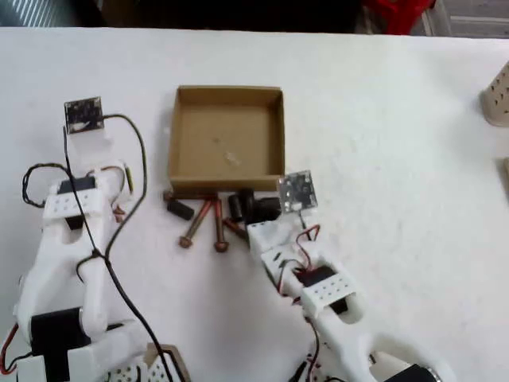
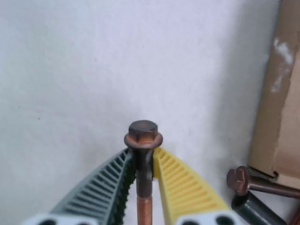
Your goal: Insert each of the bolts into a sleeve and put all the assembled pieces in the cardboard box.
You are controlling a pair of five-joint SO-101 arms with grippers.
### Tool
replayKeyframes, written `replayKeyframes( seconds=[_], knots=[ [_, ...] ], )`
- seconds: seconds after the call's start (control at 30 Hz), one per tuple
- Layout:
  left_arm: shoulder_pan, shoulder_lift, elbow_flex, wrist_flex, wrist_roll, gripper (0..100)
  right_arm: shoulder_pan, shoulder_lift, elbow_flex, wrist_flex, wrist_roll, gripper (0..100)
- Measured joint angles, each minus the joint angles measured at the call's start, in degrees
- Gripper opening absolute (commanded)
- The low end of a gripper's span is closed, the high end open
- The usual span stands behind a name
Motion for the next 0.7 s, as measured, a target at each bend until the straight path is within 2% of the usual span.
replayKeyframes(
  seconds=[0.27, 0.43, 0.7],
  knots=[
    [0.0, 0.0, 0.0, 0.0, 0.0, 2, -4.6, 2.6, -11.3, 10.8, -1.5, 1.3],
    [0.0, 0.0, 0.0, 0.0, 0.0, 2, -4.4, 16.5, -27.2, 20.8, -4.7, 1.3],
    [0.0, 0.0, 0.1, -1.0, 0.0, 2, -3.2, 37.4, -54.2, 41.8, -4.8, 1.4]
  ],
)
